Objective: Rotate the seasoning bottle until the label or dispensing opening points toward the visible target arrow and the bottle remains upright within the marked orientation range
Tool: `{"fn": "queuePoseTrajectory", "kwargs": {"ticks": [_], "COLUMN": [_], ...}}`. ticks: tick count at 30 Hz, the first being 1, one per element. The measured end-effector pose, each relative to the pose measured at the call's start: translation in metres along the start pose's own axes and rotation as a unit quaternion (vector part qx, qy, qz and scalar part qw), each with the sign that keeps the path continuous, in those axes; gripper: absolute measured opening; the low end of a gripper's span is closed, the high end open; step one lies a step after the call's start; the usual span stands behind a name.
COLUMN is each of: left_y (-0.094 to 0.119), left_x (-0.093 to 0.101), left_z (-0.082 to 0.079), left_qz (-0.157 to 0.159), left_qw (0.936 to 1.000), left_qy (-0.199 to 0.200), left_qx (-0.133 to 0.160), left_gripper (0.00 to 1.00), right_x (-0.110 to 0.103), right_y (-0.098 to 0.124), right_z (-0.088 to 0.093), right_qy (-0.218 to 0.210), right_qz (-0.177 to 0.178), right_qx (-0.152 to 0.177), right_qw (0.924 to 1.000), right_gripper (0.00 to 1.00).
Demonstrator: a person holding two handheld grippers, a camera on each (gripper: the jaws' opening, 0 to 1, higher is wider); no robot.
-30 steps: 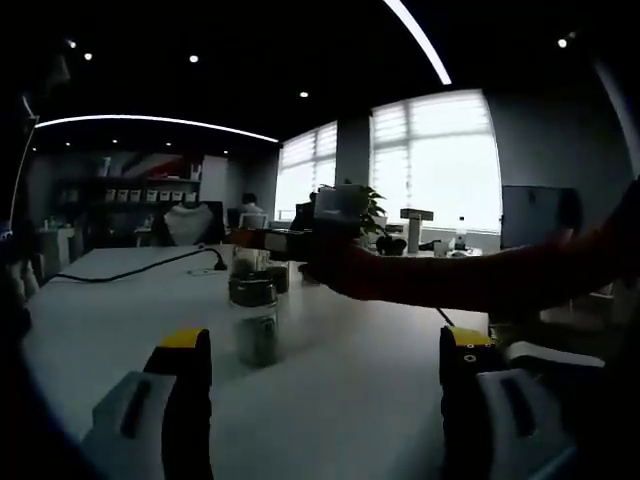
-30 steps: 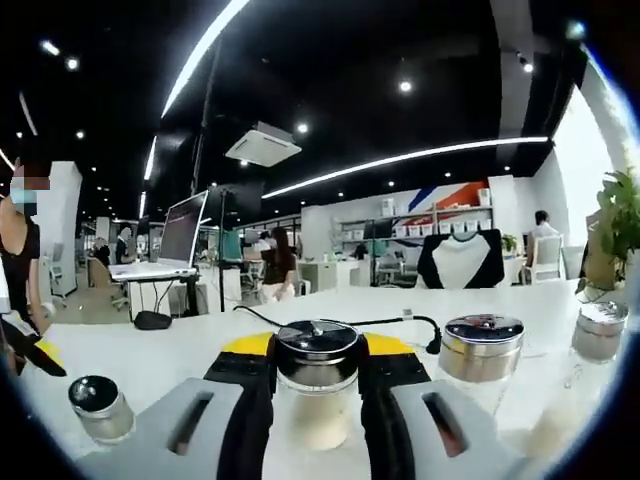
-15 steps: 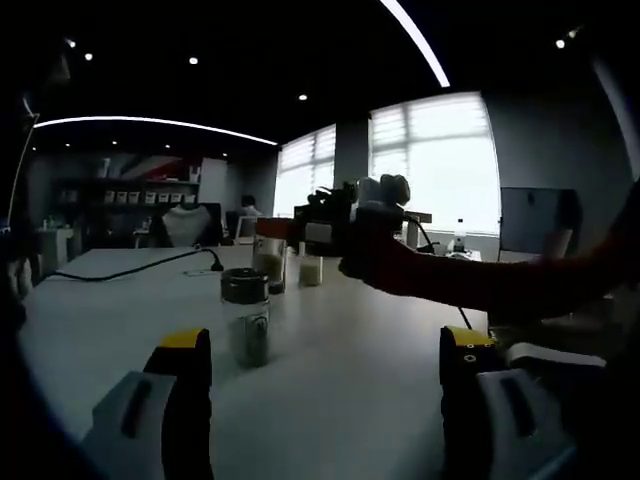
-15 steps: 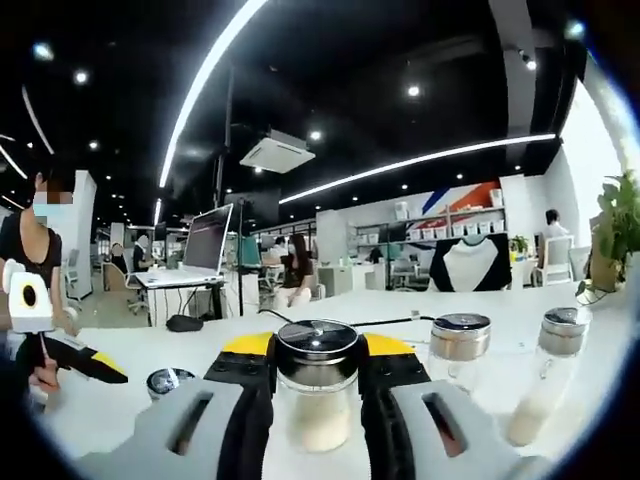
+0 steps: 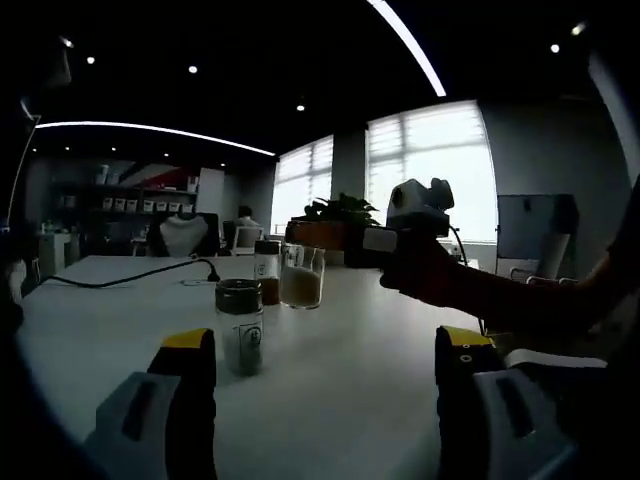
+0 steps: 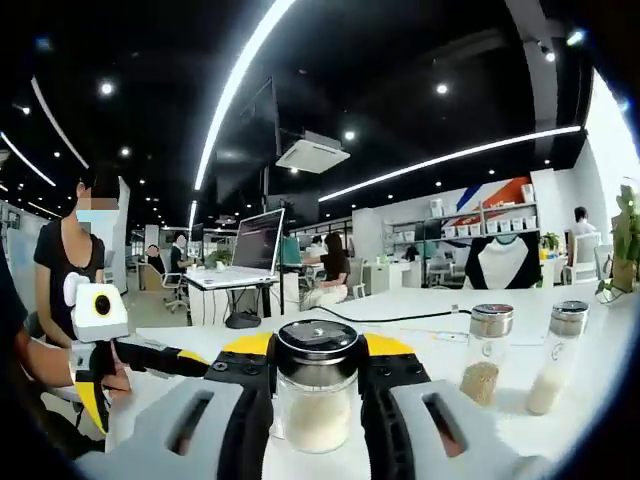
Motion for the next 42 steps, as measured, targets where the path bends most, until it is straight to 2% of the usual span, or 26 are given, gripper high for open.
{"fn": "queuePoseTrajectory", "kwargs": {"ticks": [8, 11, 12, 14, 15, 17, 22, 24, 26, 28, 30, 34, 35, 37, 39, 40, 42], "left_y": [-0.003, -0.004, -0.004, -0.005, -0.005, -0.006, -0.007, -0.006, -0.006, -0.005, -0.004, -0.004, -0.005, -0.004, -0.005, -0.006, -0.007], "left_x": [0.009, 0.013, 0.016, 0.021, 0.027, 0.034, 0.042, 0.044, 0.049, 0.055, 0.056, 0.064, 0.065, 0.069, 0.066, 0.064, 0.063], "left_z": [0.001, 0.002, 0.002, 0.002, 0.0, -0.003, -0.003, -0.003, -0.004, -0.004, -0.003, -0.005, -0.005, -0.005, -0.003, -0.001, 0.002], "left_qz": [0.02, 0.029, 0.038, 0.054, 0.077, 0.093, 0.117, 0.127, 0.146, 0.171, 0.179, 0.209, 0.21, 0.218, 0.189, 0.179, 0.157], "left_qw": [0.9995, 0.9991, 0.9987, 0.9978, 0.9962, 0.995, 0.9922, 0.991, 0.9884, 0.9844, 0.9828, 0.9771, 0.977, 0.9752, 0.9803, 0.9818, 0.9836], "left_qy": [-0.021, -0.028, -0.032, -0.037, -0.041, -0.034, -0.039, -0.042, -0.035, -0.033, -0.042, -0.028, -0.029, -0.032, -0.055, -0.065, -0.086], "left_qx": [-0.008, -0.01, -0.011, -0.011, -0.001, 0.011, 0.013, 0.014, 0.022, 0.024, 0.018, 0.023, 0.022, 0.022, 0.012, -0.004, -0.02], "left_gripper": [0.83, 0.77, 0.76, 0.7, 0.69, 0.67, 0.53, 0.5, 0.49, 0.43, 0.4, 0.4, 0.39, 0.38, 0.37, 0.37, 0.37], "right_x": [-0.029, -0.037, -0.044, -0.049, -0.051, -0.056, -0.074, -0.078, -0.083, -0.087, -0.093, -0.101, -0.103, -0.103, -0.102, -0.102, -0.105], "right_y": [0.012, 0.017, 0.021, 0.027, 0.03, 0.035, 0.048, 0.05, 0.053, 0.055, 0.059, 0.063, 0.064, 0.065, 0.064, 0.063, 0.059], "right_z": [0.011, 0.013, 0.013, 0.013, 0.013, 0.013, 0.016, 0.018, 0.02, 0.021, 0.022, 0.021, 0.02, 0.022, 0.024, 0.026, 0.03], "right_qy": [0.0, -0.014, -0.024, -0.038, -0.04, -0.042, -0.037, -0.036, -0.037, -0.042, -0.05, -0.058, -0.061, -0.059, -0.043, -0.031, 0.01], "right_qz": [-0.042, -0.067, -0.089, -0.105, -0.11, -0.123, -0.172, -0.182, -0.198, -0.213, -0.239, -0.268, -0.276, -0.275, -0.263, -0.251, -0.24], "right_qx": [-0.016, -0.013, -0.009, -0.007, -0.008, -0.007, -0.023, -0.029, -0.032, -0.036, -0.039, -0.033, -0.032, -0.031, -0.027, -0.028, -0.02], "right_qw": [0.999, 0.9975, 0.9957, 0.9938, 0.9931, 0.9915, 0.984, 0.9822, 0.979, 0.9755, 0.969, 0.9611, 0.9587, 0.9591, 0.9635, 0.9671, 0.9705], "right_gripper": [0.29, 0.29, 0.29, 0.29, 0.29, 0.29, 0.29, 0.29, 0.29, 0.29, 0.29, 0.29, 0.29, 0.29, 0.29, 0.29, 0.3]}}
Point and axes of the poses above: the point that each gripper's makers call its tool centre point, and the gripper's own axes: y roughly backward along the fingers, x roughly to its right, z roughly out of its underside, the point moved 7 cm from there along y, roughly backward along the fingers, and after that the axes turned 7 degrees about -y, right-handed, at the moved point
